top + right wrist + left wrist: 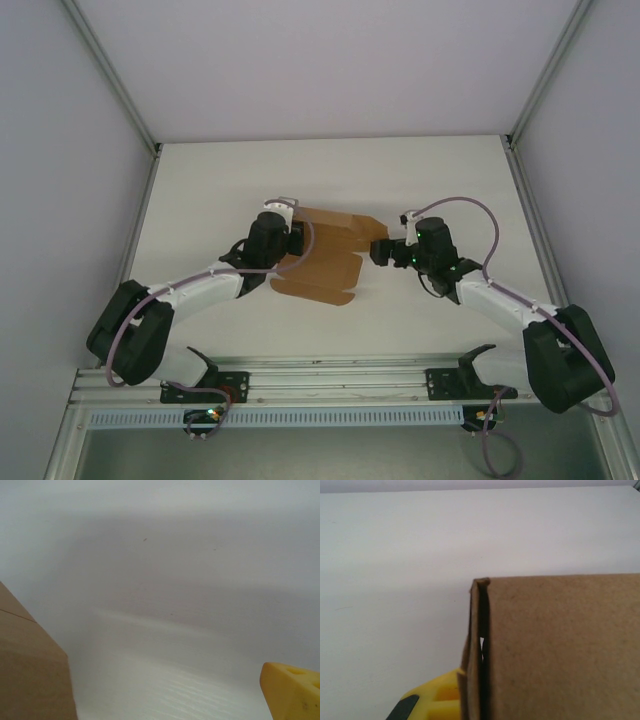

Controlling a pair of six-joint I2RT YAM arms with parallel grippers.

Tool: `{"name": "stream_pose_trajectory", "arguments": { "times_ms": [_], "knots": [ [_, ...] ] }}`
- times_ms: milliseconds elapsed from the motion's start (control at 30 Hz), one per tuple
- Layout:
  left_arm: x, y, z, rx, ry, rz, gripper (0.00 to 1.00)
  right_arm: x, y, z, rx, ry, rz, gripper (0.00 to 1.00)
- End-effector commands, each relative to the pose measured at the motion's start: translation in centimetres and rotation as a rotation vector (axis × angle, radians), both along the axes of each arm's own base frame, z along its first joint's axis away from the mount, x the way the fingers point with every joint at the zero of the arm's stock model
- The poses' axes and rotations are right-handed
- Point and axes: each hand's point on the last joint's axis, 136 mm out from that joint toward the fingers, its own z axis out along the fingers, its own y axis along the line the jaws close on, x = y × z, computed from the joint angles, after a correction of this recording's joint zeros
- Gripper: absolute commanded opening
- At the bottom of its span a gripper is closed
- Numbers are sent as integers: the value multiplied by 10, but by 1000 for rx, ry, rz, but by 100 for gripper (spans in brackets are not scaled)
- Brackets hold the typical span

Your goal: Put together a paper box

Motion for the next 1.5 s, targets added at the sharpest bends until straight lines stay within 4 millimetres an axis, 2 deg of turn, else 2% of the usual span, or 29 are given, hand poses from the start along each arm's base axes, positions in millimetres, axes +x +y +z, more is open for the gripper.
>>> {"name": "stream_pose_trajectory", "arguments": {
  "times_ms": [0,100,233,400,433,633,800,967,1067,1167,1333,1467],
  "knots": [
    [5,-8,13,-56,-8,-9,0,17,23,39,119,-106,70,100],
    [5,-10,12,-58,-7,-22,0,20,35,52,170,-132,120,100],
    [5,-12,11,-68,0,-27,0,24,50,57,190,-141,167,100],
    [3,-17,13,-81,-3,-43,0,30,71,54,150,-144,210,100],
    [3,-17,13,-80,-1,-42,0,32,73,46,125,-129,204,100],
    [2,-14,11,-71,-1,-24,0,41,71,37,28,-127,125,100],
    [3,-6,10,-51,-8,6,0,31,59,30,-11,-104,99,100],
    [5,9,4,-14,1,52,0,-5,42,44,-40,-116,130,100],
    [5,14,4,-6,3,60,0,-31,34,53,-40,-119,177,100],
    [4,15,5,-3,-1,53,0,-48,21,62,-46,-139,183,100],
    [2,13,7,-1,-5,25,0,-47,-16,84,-30,-199,72,100],
    [0,11,9,-5,-7,6,0,-34,-35,86,-14,-181,41,100]
  ]
}}
